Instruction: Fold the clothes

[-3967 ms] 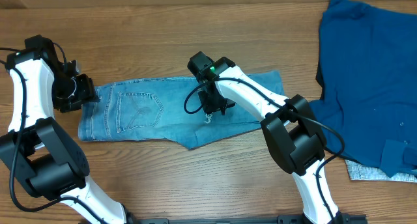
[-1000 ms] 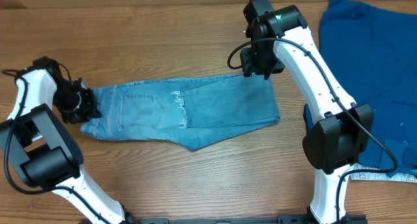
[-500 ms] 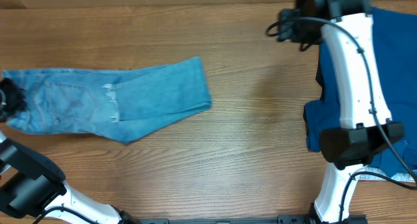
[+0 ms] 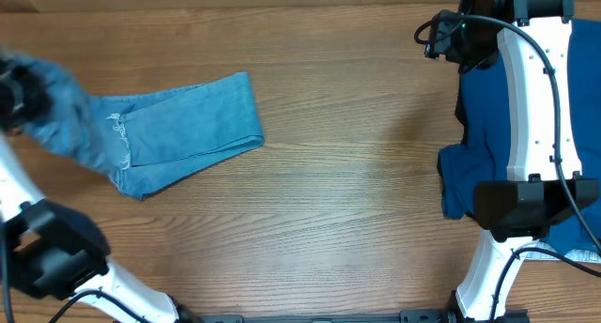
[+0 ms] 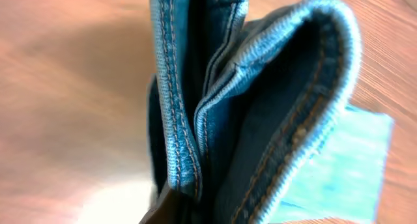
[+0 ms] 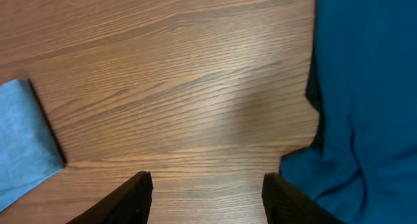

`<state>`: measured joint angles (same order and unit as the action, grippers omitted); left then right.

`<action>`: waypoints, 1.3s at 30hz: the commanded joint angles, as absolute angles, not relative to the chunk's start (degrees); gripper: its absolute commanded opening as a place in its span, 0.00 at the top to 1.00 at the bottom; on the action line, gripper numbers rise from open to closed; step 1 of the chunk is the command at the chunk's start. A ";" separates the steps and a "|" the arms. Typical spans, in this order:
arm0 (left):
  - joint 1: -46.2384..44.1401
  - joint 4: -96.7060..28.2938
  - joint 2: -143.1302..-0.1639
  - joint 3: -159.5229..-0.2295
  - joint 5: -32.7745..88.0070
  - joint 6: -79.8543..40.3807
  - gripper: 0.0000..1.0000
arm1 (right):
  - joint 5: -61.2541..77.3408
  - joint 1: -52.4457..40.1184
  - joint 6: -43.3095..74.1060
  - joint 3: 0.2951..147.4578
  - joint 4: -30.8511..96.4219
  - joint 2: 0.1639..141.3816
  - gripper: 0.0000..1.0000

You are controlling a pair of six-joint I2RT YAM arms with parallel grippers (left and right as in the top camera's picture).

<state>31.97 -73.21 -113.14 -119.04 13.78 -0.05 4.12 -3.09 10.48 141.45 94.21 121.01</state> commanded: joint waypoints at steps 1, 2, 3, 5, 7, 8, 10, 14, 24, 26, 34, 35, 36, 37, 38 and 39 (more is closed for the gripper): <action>25.19 -71.61 -111.28 -121.14 15.25 -1.72 0.92 | 9.63 -3.73 8.29 142.52 93.51 118.93 0.43; 23.68 -71.31 -111.31 -121.14 14.44 -2.22 0.92 | 9.74 -4.23 7.25 141.99 93.03 118.96 0.43; 22.76 -71.09 -111.28 -121.14 14.44 -2.39 0.92 | 9.52 -4.73 7.01 141.29 92.42 119.02 0.43; 21.02 -70.48 -111.31 -121.14 14.52 -3.62 0.92 | 9.54 -5.61 7.05 139.81 90.96 119.31 0.43; 18.92 -70.28 -111.31 -121.14 15.14 -4.95 0.92 | 9.67 -6.13 7.25 138.08 89.56 119.61 0.43; 17.96 -70.22 -111.31 -121.14 15.07 -4.95 0.92 | 9.80 -6.33 7.25 136.86 88.84 119.61 0.43; 15.81 -69.97 -111.31 -121.14 15.07 -4.95 0.92 | 9.82 -6.44 7.25 135.22 88.14 119.61 0.43; 11.73 -70.00 -111.31 -121.14 15.05 -5.21 0.91 | 10.63 -6.48 7.22 127.39 82.70 119.63 0.43; 5.78 -70.85 -111.31 -121.14 14.83 -5.39 0.89 | 16.45 -10.68 5.72 105.19 56.97 119.66 0.43; 5.63 -71.37 -111.31 -121.14 14.83 -5.39 0.89 | 16.43 -12.88 5.69 102.28 53.17 119.66 0.46; 5.58 -71.99 -111.31 -121.14 14.83 -5.39 0.89 | 14.02 -21.76 5.61 93.93 39.97 119.81 0.53; 5.58 -72.14 -111.31 -121.14 14.83 -5.37 0.89 | 13.78 -22.57 5.93 93.30 38.89 120.03 0.53; 5.58 -72.18 -111.31 -121.14 14.83 -5.37 0.89 | 13.78 -23.16 5.96 93.10 38.26 120.49 0.53; 5.58 -72.18 -111.31 -121.14 14.83 -5.37 0.89 | 13.78 -23.55 5.96 93.06 37.82 120.90 0.53; 5.58 -72.18 -111.31 -121.14 14.83 -5.37 0.89 | 13.80 -23.86 5.96 93.06 37.34 121.58 0.53; 5.58 -72.16 -111.31 -121.14 14.83 -5.37 0.89 | 13.80 -24.12 5.96 93.06 36.93 122.13 0.53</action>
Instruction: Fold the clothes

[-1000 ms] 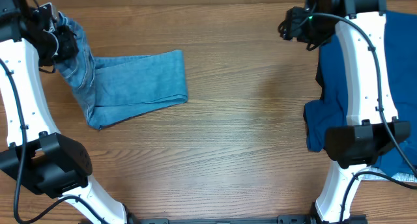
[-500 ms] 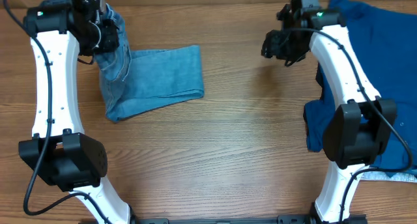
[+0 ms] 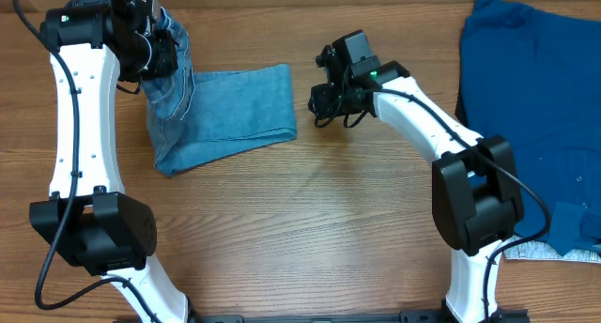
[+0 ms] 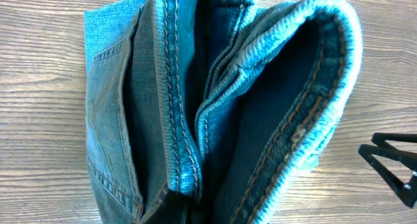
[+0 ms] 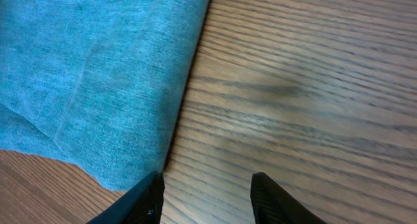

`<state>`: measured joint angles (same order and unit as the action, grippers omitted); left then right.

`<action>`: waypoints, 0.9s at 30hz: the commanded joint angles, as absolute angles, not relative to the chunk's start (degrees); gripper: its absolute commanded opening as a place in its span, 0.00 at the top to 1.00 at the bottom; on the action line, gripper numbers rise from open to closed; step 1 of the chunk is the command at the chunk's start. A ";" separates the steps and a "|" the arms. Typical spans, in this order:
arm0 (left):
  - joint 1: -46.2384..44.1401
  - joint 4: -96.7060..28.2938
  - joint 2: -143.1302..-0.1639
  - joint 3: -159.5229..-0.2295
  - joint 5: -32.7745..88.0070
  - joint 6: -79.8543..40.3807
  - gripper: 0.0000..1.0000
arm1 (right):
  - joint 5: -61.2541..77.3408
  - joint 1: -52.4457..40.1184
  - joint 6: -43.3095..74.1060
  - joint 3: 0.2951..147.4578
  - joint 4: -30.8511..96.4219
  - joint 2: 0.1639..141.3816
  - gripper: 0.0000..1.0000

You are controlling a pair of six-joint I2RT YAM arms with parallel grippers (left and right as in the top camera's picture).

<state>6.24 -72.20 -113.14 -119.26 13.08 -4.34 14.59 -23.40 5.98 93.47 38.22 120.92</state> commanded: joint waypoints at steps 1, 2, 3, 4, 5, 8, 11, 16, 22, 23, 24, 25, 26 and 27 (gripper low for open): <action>5.58 -72.18 -111.31 -121.14 14.83 -5.37 0.89 | 13.80 -24.38 5.98 93.06 36.29 123.02 0.53; 5.58 -72.18 -111.31 -121.14 14.83 -5.37 0.89 | 13.82 -24.49 5.98 93.06 35.64 124.03 0.53; 5.58 -72.20 -111.31 -121.14 14.81 -5.34 0.89 | 13.89 -24.53 5.98 93.06 35.00 124.60 0.53; 5.58 -72.20 -111.31 -121.14 14.81 -5.37 0.89 | 14.09 -24.53 5.96 93.06 34.09 125.03 0.53; 5.58 -72.20 -111.31 -121.14 14.81 -5.34 0.89 | 14.72 -24.53 5.93 93.06 32.99 125.08 0.53; 5.58 -72.18 -111.31 -121.14 14.81 -5.37 0.89 | 17.50 -24.53 5.96 93.06 29.87 125.08 0.56; 5.58 -72.18 -111.31 -121.14 14.81 -5.37 0.89 | 20.18 -24.84 5.74 93.06 28.05 125.19 0.82; 5.58 -72.18 -111.31 -121.14 14.39 -5.32 0.89 | 21.06 -26.35 5.45 93.06 23.99 125.19 0.96; 5.58 -72.18 -111.31 -121.14 14.39 -5.34 0.89 | 22.81 -27.68 4.43 93.06 22.28 125.47 0.96; 5.58 -72.20 -111.31 -121.14 14.39 -5.32 0.89 | 22.55 -27.77 4.43 93.06 22.35 125.75 0.96; 5.58 -72.20 -111.31 -121.14 14.39 -5.34 0.89 | 22.61 -27.79 4.45 93.06 22.39 126.28 0.96; 5.58 -72.20 -111.31 -121.14 14.39 -5.34 0.89 | 22.68 -27.81 4.45 93.06 22.72 127.24 0.96; 5.58 -72.23 -111.31 -121.14 14.41 -5.34 0.89 | 23.27 -27.81 4.45 93.06 23.07 128.05 0.96; 5.58 -72.23 -111.31 -121.14 14.41 -5.34 0.89 | 23.92 -27.81 4.43 93.06 23.42 128.66 0.96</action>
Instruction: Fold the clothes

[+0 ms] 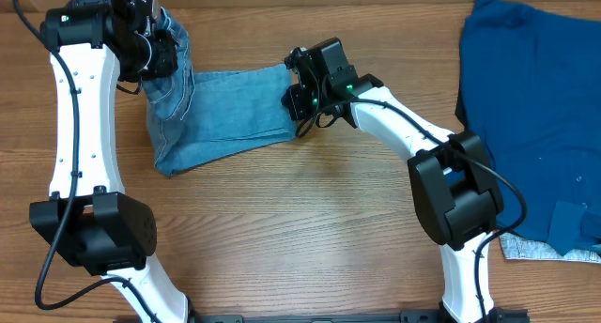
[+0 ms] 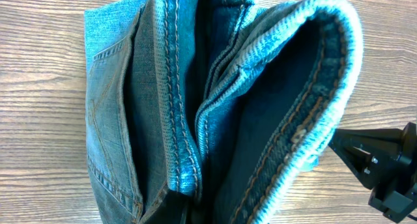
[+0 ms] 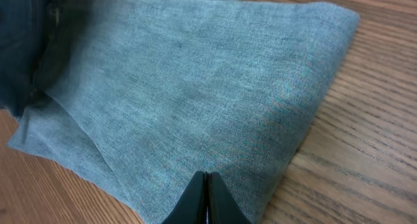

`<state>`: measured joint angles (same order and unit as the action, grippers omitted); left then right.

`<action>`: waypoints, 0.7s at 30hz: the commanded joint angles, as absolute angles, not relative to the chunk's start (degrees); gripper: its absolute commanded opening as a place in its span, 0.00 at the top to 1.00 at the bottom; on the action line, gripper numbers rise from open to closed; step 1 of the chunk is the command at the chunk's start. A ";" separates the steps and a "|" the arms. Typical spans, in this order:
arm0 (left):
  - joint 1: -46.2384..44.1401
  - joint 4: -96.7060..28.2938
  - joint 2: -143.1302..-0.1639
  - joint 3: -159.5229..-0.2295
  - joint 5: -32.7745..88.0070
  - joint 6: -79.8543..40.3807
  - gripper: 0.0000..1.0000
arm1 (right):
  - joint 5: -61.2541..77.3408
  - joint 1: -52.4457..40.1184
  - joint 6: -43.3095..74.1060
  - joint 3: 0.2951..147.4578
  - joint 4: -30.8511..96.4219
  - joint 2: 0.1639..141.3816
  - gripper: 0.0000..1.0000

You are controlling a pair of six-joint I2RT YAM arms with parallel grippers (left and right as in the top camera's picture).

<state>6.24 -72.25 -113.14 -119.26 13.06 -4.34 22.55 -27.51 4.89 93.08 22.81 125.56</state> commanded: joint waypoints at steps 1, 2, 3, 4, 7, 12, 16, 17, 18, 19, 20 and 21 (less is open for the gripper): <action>5.58 -72.23 -111.31 -121.14 14.39 -5.34 0.89 | 24.58 -27.92 4.45 93.06 23.66 129.64 0.96; 5.58 -72.20 -111.31 -121.14 14.41 -5.34 0.89 | 24.60 -28.10 4.45 93.06 23.90 130.50 0.96; 5.58 -72.23 -111.31 -121.14 14.41 -5.34 0.89 | 24.58 -28.32 4.47 93.06 24.25 131.28 0.96; 5.58 -72.23 -111.31 -121.14 14.41 -5.34 0.89 | 24.56 -28.53 4.47 93.06 25.04 132.03 0.96; 5.58 -72.25 -111.31 -121.14 14.44 -5.34 0.89 | 24.58 -29.17 4.69 93.03 28.10 133.23 0.96; 5.58 -72.05 -111.31 -121.14 14.44 -5.34 0.88 | 25.96 -32.05 4.71 93.03 33.04 133.23 0.96; 5.58 -71.72 -111.31 -121.14 14.41 -5.34 0.88 | 27.22 -37.47 5.58 93.03 34.37 133.23 0.96; 5.58 -71.75 -111.31 -121.14 14.44 -5.34 0.88 | 27.11 -38.61 5.87 93.03 34.13 133.23 0.96; 5.58 -71.77 -111.31 -121.14 14.46 -5.37 0.88 | 27.07 -40.07 5.96 93.03 33.65 133.23 0.96; 5.58 -71.77 -111.31 -121.14 15.03 -5.37 0.88 | 27.07 -40.86 5.96 93.03 33.17 133.23 0.96; 5.56 -71.79 -111.31 -121.14 15.57 -5.37 0.88 | 27.07 -41.21 5.98 93.03 32.86 133.23 0.96; 5.48 -71.77 -111.31 -121.14 17.10 -5.37 0.89 | 27.07 -41.32 6.00 93.06 32.73 133.23 0.96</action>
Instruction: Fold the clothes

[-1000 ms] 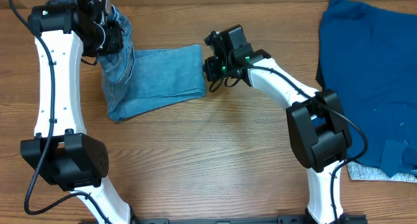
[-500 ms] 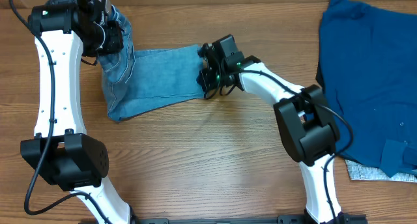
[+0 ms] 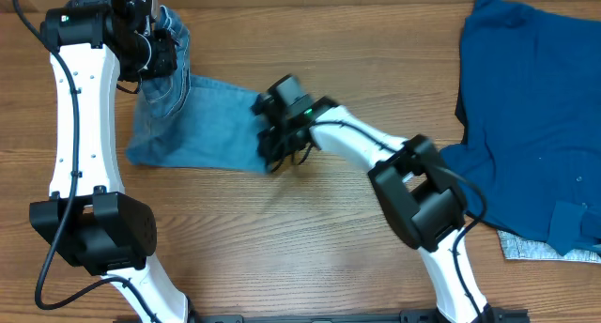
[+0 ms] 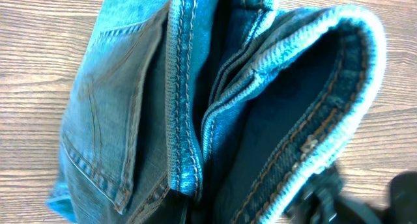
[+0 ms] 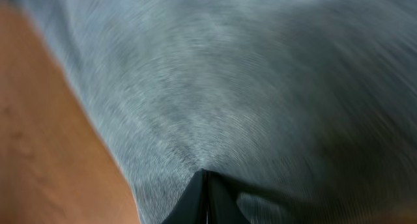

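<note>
Light blue jeans lie folded lengthwise at the back left of the wooden table. My left gripper is shut on their waistband and holds it bunched up off the table; its fingers barely show under the denim. My right gripper is shut on the leg end, with its fingertips pinched together in pale denim. That view is blurred by motion.
A dark blue T-shirt is spread at the right end of the table, with a bit of pale cloth under its front edge. Bare wood runs along the front and the middle.
My right gripper, still shut on the leg end, has moved left and toward the front. The jeans' right end came with it and the cloth has slewed. The left gripper has kept its place.
At first my left gripper held the jeans at the far left edge and my right gripper was open over the blue T-shirt. Then the waistband was up at back left with the right gripper open beside the leg end. It shut on the leg end and has now drawn it leftward.
</note>
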`<state>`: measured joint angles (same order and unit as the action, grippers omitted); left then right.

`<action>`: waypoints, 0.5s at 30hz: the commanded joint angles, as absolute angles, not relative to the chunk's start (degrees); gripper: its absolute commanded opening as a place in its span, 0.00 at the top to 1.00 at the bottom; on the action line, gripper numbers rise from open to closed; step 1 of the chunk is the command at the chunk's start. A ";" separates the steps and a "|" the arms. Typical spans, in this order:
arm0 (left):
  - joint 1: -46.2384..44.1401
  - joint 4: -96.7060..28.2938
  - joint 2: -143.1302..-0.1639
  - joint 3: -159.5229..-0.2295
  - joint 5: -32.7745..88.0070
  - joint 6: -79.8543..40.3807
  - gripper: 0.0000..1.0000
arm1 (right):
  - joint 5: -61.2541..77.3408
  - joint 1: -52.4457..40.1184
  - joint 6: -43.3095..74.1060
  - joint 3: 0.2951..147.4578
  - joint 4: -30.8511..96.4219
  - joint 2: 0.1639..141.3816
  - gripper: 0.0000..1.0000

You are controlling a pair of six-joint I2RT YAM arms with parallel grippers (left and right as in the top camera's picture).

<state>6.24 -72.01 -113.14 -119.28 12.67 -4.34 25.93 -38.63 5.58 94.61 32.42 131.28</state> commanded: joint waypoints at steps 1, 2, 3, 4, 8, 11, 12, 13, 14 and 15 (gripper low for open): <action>5.19 -71.77 -111.31 -121.14 18.72 -5.37 0.89 | 27.09 -41.30 6.13 93.03 32.73 133.23 0.96; 4.75 -71.79 -111.31 -121.14 19.62 -5.37 0.89 | 27.07 -41.30 6.87 93.03 32.75 133.23 0.96; 4.27 -71.88 -111.31 -121.14 19.55 -5.37 0.89 | 27.07 -41.12 7.57 93.03 32.73 133.23 0.96; 3.73 -71.99 -111.31 -121.14 19.49 -5.34 0.89 | 27.07 -41.06 7.92 93.03 32.71 133.23 0.96; 1.45 -73.47 -111.31 -121.14 17.10 -5.32 0.88 | 27.05 -41.01 7.92 93.06 32.62 133.23 0.96; 0.34 -77.06 -111.31 -121.14 13.04 -5.28 0.87 | 27.07 -41.01 7.92 93.06 32.62 133.23 0.96; 0.16 -78.28 -111.31 -121.14 12.49 -5.08 0.86 | 27.07 -41.01 7.92 93.06 32.49 133.23 0.96; 0.01 -79.61 -111.31 -121.14 12.05 -5.08 0.83 | 27.05 -41.01 7.92 93.06 32.34 133.23 0.96; -0.05 -80.42 -111.31 -121.14 11.84 -5.10 0.82 | 27.07 -40.99 7.92 93.06 32.18 133.23 0.96; -0.05 -81.49 -111.31 -121.14 11.81 -5.08 0.79 | 27.07 -40.93 7.92 93.06 32.05 133.23 0.96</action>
<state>0.43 -79.11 -113.14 -119.33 12.43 -4.34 28.14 -41.25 7.53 94.35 32.18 131.39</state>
